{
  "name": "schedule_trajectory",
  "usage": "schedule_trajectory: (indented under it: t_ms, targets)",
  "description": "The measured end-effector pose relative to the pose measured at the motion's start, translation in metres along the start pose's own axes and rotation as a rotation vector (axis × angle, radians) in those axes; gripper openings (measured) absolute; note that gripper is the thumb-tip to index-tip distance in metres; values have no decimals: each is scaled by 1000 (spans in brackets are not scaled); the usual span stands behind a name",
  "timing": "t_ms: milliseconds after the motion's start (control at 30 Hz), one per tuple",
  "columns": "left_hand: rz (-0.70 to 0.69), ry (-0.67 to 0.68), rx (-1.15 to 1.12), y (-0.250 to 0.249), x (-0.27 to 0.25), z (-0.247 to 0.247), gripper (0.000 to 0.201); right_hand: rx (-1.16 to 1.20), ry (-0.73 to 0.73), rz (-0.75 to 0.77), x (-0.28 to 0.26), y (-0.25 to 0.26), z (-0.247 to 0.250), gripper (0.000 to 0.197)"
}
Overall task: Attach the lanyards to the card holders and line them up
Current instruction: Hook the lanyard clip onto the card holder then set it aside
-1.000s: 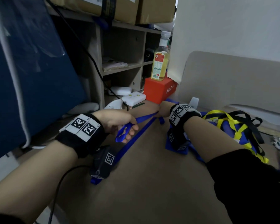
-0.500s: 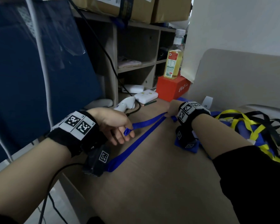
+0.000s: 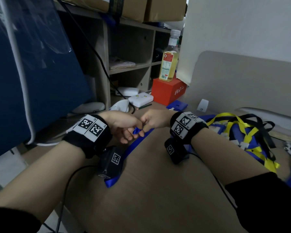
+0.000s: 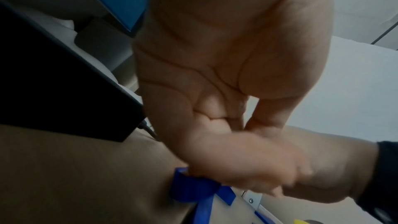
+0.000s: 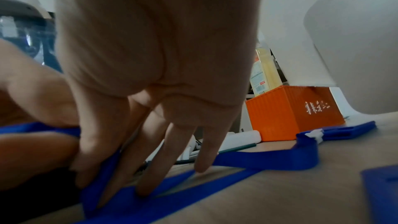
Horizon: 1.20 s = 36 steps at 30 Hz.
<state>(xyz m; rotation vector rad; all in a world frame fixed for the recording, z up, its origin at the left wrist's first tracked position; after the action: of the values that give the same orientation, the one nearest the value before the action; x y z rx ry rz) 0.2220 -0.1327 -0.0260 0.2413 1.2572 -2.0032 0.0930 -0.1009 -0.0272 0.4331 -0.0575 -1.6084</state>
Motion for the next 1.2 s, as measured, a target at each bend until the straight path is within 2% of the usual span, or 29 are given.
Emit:
schedule_trajectory:
  t_ms: [100,233,400,533,633,733,833,867,933,1000,1067,1200]
  targets:
    - [-59,-94,-63,1,3,6,22,-75,-26,-44,3,-11,-3,12]
    - [-140,-226,-267,2,8,17,13,165,-104,-38,-4,-11,-1,19]
    - [-179,-243,-432,3,8,17,11,202,-90,-89,-4,-18,-1,35]
    - [-174,-188,-481,0,7,15,17,231,-96,-101,-3,-22,-3,24]
    - [-187,-145,-498,-1,5,17,13,269,-96,-95,-2,-24,-2,29]
    - [-235,-194,-456,-1,5,21,12,284,-98,-95,-2,-24,-1,30]
    - [-259,-310,-359,-1,2,26,4,287,-95,-88,-2,-22,-1,42]
    - [-266,-354,-319,-1,0,28,7,281,-96,-89,-1,-22,-1,45]
    - [-291,-459,-253,-4,-2,30,11,283,-92,-77,-1,-21,0,38]
    - [-317,-590,-175,-5,-3,34,6,275,-88,-66,-2,-19,1,33]
    - [-302,-708,-42,-6,-4,38,4,263,-94,-53,-3,-15,2,37]
    - [-265,-856,235,-12,-13,42,13,270,-105,-34,-7,-7,3,39]
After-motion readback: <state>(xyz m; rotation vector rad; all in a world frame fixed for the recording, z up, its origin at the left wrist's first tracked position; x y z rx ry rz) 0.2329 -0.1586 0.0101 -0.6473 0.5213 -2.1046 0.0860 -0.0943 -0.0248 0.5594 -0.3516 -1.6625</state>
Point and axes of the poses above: each hand's wrist, its own x-axis towards the middle knuckle, its own z-axis out of the back of the hand, y = z × x, the point moved 3 cm from there along x, towards the middle knuckle, and after that the axes turned 2 degrees about -x, right-handed, at the moved point
